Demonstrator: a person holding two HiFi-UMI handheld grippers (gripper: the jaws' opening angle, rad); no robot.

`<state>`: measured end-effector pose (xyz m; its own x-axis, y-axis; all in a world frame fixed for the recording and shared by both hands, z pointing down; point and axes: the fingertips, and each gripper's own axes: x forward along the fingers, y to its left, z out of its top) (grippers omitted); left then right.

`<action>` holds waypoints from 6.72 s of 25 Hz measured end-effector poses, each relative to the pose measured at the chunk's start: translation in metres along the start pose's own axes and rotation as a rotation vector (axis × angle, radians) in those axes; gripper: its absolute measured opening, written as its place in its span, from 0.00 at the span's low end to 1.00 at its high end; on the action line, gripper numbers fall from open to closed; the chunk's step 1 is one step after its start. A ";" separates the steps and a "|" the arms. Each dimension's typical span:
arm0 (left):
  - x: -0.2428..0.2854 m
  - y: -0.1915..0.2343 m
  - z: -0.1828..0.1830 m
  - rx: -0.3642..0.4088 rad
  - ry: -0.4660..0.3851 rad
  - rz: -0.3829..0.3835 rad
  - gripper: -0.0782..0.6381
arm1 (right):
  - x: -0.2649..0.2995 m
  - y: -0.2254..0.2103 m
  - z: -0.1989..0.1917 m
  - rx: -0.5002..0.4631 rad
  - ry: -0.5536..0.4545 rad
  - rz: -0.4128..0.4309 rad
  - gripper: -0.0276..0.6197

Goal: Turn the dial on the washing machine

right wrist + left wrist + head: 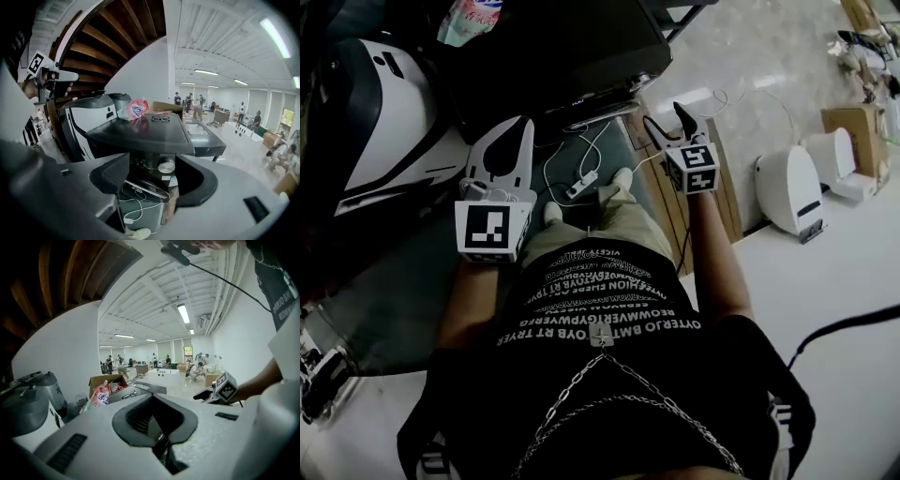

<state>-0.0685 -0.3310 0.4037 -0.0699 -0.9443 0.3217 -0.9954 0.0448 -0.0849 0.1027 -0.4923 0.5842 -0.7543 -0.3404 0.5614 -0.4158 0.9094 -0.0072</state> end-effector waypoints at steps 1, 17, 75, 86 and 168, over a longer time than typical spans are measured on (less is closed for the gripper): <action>0.004 -0.001 -0.002 -0.001 0.013 0.009 0.12 | 0.010 -0.007 -0.008 0.004 0.014 0.006 0.49; 0.022 0.017 -0.077 -0.074 0.148 0.110 0.12 | 0.141 -0.047 -0.066 -0.027 0.119 -0.011 0.49; -0.048 0.034 -0.077 -0.042 0.183 0.132 0.12 | 0.167 -0.053 -0.073 -0.074 0.278 -0.078 0.45; -0.047 0.027 -0.077 -0.051 0.174 0.136 0.12 | 0.167 -0.056 -0.076 0.062 0.246 0.038 0.45; -0.079 -0.006 -0.026 -0.045 0.098 0.247 0.12 | -0.006 -0.013 0.007 0.167 -0.104 0.093 0.04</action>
<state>-0.0583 -0.2486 0.4033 -0.3151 -0.8667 0.3867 -0.9490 0.2868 -0.1307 0.1091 -0.5042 0.5755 -0.8381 -0.2871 0.4639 -0.4135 0.8890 -0.1968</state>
